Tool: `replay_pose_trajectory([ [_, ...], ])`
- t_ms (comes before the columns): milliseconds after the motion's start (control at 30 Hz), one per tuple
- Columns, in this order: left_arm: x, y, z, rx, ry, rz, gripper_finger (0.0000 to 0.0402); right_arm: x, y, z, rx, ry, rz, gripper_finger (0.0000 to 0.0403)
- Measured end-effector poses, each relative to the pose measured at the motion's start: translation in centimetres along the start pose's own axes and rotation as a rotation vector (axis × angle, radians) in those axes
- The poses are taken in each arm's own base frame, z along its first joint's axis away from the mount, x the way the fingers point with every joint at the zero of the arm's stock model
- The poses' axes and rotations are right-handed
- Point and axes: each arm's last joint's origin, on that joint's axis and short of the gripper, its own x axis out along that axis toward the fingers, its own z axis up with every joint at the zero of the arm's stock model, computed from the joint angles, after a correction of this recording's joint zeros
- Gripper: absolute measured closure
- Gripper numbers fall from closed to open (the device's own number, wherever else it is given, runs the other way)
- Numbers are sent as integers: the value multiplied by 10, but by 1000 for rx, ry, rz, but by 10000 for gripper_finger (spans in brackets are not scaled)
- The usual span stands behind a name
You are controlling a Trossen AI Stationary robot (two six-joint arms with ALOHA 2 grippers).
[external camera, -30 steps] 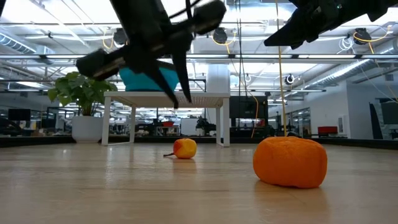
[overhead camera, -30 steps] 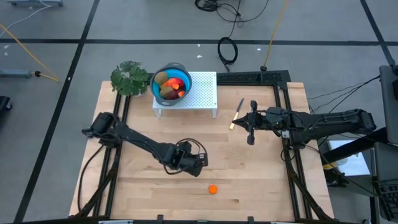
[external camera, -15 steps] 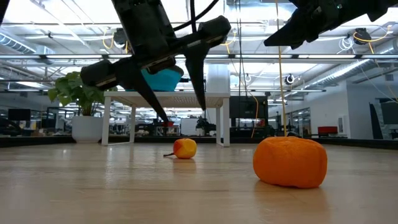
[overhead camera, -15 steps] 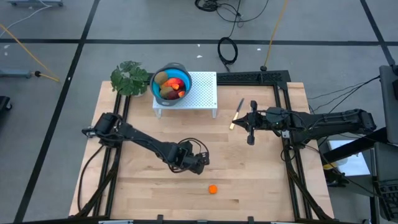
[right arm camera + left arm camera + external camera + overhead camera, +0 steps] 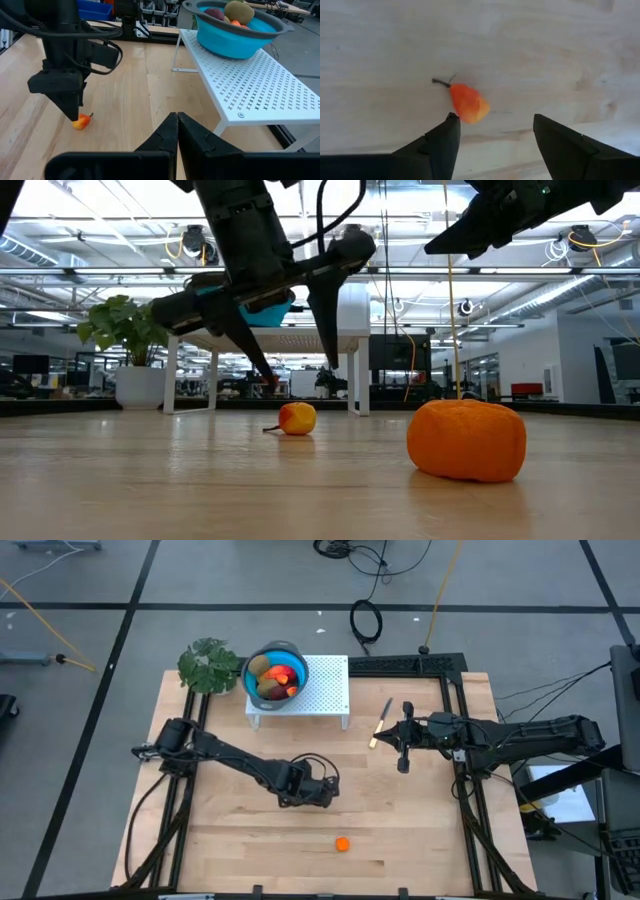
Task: Pick & Place Fruit
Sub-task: Put the peas into the strainer bowl on the shelf
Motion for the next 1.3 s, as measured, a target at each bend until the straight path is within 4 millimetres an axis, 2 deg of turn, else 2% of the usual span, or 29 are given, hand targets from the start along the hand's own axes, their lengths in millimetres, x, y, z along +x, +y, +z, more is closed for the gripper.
replay_pose_trajectory([
  [333,15,4,-1,-46,32,46,187,0,0,0,0,0,0,399],
  [733,34,7,4,-58,12,89,190,0,0,0,-4,-1,0,399],
  [1300,34,7,6,-52,24,105,190,0,0,-1,-27,8,1,399],
])
